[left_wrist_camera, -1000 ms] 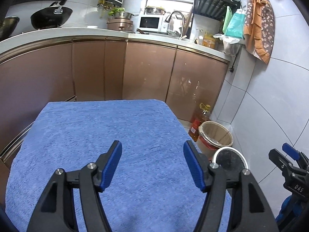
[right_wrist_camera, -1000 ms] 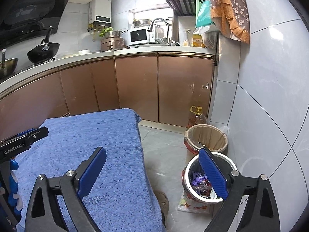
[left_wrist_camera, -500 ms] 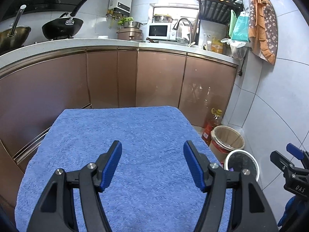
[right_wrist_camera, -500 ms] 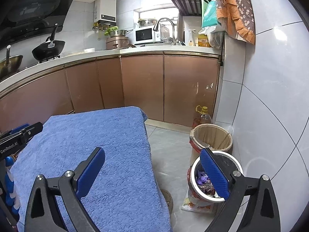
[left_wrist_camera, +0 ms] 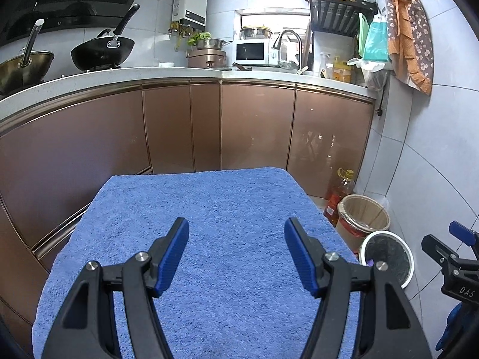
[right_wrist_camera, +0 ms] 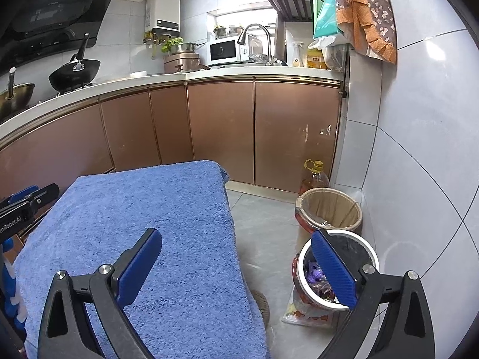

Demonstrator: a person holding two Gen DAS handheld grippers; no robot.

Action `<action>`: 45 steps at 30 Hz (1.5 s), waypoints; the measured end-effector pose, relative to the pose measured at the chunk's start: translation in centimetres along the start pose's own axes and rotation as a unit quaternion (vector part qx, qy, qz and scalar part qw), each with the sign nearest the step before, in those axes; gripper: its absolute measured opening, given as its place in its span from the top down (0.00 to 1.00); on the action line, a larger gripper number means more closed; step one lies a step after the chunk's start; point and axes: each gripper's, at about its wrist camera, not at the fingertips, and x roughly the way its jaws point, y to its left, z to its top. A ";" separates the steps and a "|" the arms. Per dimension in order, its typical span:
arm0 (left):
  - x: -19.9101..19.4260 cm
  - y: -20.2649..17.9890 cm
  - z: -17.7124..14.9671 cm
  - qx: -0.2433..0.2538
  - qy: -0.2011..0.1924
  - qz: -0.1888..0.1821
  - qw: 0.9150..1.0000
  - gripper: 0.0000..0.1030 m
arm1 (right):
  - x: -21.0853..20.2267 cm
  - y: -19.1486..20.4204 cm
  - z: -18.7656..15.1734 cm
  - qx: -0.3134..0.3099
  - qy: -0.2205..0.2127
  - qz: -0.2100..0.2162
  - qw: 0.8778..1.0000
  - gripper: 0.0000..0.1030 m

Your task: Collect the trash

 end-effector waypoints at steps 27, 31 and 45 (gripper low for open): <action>-0.7 -1.6 -0.1 0.022 -0.021 0.022 0.999 0.31 | 0.3 -0.6 -0.8 -0.003 0.002 -0.024 1.000 0.00; -0.9 -1.7 -0.1 0.025 -0.026 0.027 0.999 0.31 | 0.1 -0.8 -0.8 -0.002 0.000 -0.026 1.000 0.00; -1.0 -2.2 -0.2 0.030 -0.030 0.028 0.999 0.29 | -0.5 -1.8 -0.7 0.000 -0.010 -0.035 0.999 0.00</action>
